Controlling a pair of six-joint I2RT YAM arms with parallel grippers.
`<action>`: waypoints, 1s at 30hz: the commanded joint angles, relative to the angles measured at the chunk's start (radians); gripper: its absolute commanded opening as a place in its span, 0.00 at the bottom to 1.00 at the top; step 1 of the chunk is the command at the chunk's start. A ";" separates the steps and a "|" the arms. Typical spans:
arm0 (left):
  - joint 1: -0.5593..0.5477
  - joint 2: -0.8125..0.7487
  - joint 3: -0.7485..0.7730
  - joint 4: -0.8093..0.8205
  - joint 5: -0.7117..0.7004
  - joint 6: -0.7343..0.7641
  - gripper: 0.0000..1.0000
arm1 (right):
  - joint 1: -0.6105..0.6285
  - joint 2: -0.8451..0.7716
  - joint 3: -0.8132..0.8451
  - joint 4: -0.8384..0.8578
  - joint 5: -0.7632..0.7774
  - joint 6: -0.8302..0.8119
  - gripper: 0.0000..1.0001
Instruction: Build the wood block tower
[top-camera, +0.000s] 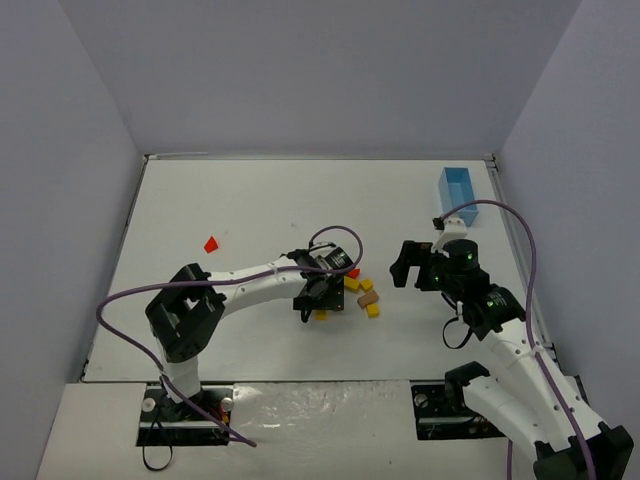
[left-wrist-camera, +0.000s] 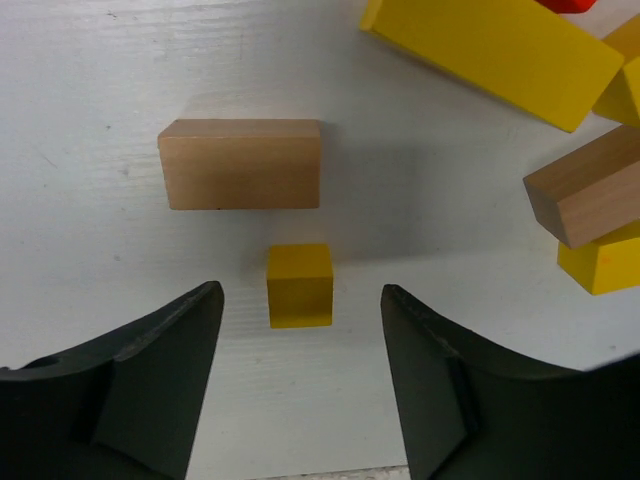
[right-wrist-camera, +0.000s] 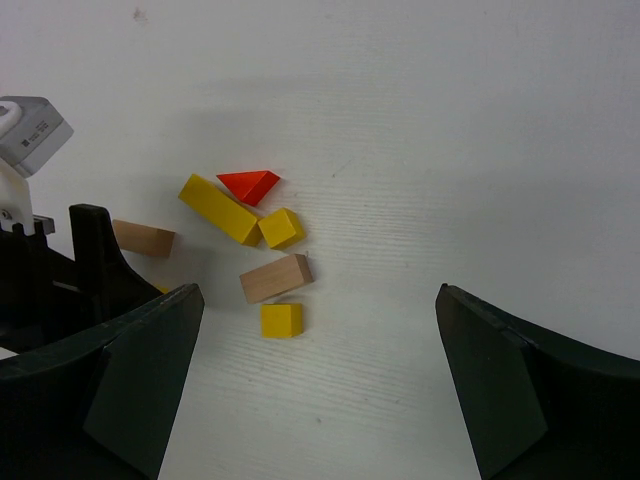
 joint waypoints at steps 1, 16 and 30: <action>-0.026 0.016 0.049 -0.005 -0.011 -0.050 0.57 | 0.007 -0.022 0.009 0.048 0.022 0.008 1.00; -0.024 -0.054 0.055 -0.094 -0.093 -0.051 0.00 | 0.019 -0.037 0.007 0.048 0.024 0.010 1.00; 0.418 -0.169 0.120 -0.185 -0.154 0.125 0.03 | 0.033 -0.020 0.006 0.049 0.023 0.014 1.00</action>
